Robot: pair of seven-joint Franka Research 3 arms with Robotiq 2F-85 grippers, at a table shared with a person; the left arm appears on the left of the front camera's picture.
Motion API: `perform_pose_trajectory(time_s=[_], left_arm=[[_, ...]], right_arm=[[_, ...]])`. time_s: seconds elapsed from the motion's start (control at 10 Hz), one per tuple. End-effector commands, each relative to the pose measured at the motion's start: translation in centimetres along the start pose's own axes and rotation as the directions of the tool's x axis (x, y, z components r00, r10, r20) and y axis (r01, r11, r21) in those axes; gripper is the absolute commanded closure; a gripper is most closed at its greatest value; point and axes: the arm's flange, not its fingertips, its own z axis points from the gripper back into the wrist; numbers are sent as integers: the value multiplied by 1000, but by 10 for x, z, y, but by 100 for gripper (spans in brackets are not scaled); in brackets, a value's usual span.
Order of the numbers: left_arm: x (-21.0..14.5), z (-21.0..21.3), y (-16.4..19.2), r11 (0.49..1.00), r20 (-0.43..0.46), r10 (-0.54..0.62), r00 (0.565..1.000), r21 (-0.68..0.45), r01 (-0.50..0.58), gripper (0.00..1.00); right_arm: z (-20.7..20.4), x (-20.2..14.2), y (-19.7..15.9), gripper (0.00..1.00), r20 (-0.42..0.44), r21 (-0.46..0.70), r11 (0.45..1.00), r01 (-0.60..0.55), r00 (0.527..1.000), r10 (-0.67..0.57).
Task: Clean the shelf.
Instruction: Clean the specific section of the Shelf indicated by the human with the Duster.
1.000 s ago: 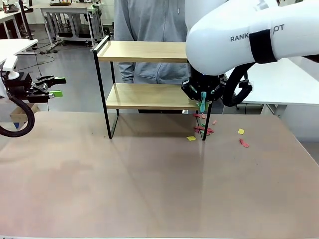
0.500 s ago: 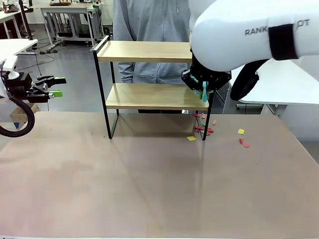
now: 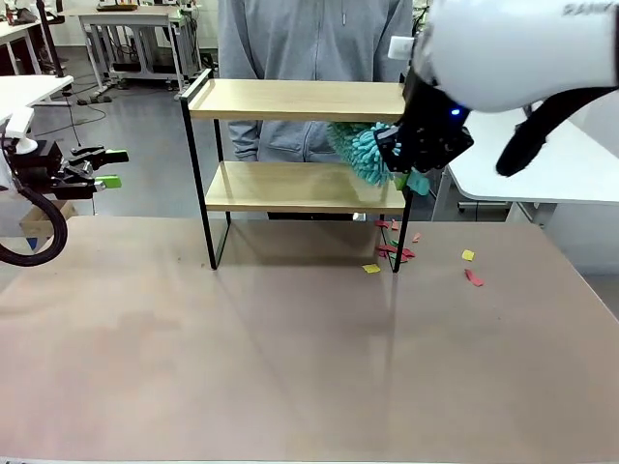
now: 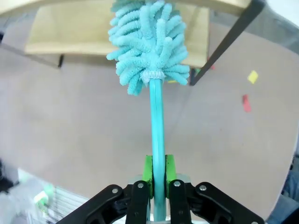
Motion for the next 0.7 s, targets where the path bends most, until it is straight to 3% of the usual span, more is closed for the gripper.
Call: perform_pose_trajectory(time_s=[0.0,0.3,0.6], left_arm=[[4,0,-3,1000,3,-2,1000,3,2,0],[4,0,-3,1000,3,-2,1000,3,2,0],[4,0,-3,1000,3,-2,1000,3,2,0]], right_arm=[[12,-22,-26,87,-50,109,981,-162,985,168],[18,-39,-48,87,-73,283,878,-386,904,421],[17,-62,-68,87,-151,316,774,-548,777,612]])
